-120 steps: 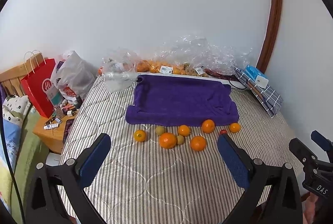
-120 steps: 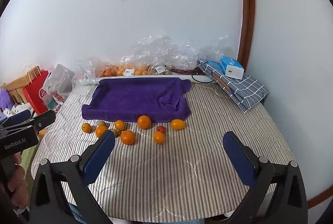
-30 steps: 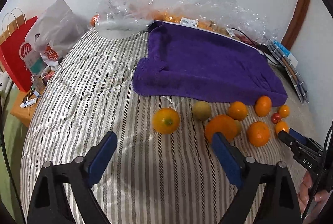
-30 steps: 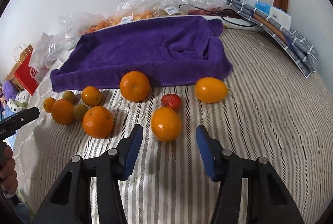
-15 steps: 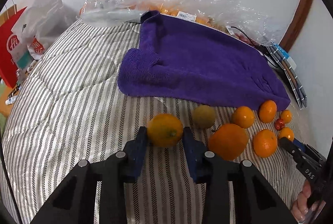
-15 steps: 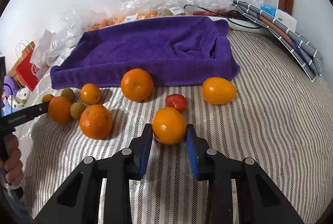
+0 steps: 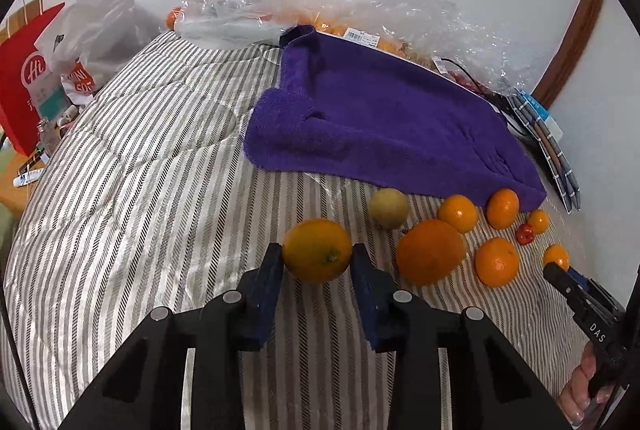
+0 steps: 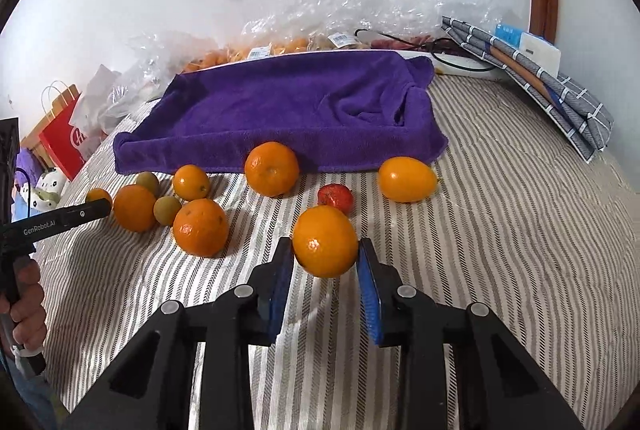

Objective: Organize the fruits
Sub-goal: 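Lift and carry the held oranges over the purple towel with both tools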

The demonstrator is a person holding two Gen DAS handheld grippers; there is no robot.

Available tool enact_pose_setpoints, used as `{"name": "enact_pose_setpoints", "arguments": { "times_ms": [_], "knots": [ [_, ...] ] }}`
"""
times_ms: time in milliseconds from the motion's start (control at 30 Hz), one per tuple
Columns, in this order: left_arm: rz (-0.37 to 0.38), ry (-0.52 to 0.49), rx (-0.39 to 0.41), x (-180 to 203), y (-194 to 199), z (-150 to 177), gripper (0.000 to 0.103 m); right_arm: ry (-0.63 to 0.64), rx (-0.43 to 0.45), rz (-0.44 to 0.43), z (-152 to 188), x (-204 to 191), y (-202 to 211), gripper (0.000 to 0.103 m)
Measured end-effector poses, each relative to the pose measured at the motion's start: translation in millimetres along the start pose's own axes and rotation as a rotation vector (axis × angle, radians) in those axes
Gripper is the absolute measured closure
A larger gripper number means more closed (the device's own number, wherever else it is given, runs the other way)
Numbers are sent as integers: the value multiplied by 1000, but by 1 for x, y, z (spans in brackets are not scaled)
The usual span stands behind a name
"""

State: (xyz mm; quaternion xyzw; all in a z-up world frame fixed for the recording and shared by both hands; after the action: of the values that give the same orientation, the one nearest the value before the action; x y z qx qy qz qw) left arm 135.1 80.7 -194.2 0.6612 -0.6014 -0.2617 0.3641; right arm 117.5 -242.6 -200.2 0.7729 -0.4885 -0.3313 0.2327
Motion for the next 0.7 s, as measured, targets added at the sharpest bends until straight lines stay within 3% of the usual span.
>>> {"name": "enact_pose_setpoints", "arguments": {
  "times_ms": [400,700],
  "knots": [
    [6,-19,16,14,32,-8,70,15,46,40,-18,0,31,71],
    [1,-40,65,25,55,-33,70,30,84,52,-44,-3,43,71]
  ]
}}
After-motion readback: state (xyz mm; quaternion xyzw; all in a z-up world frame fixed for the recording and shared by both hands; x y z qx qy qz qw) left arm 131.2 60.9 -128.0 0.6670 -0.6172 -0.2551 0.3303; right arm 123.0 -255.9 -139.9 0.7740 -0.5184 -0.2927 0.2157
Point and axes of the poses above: each gripper's, at about its wrist camera, not at the fingertips, and y roughly against the way its jaws point, x to its right, z to its underside, the point moved 4 cm from there along -y, roughly the way its jaws point, and after that the axes turned 11 degrees about -z, right-handed, at the moved point
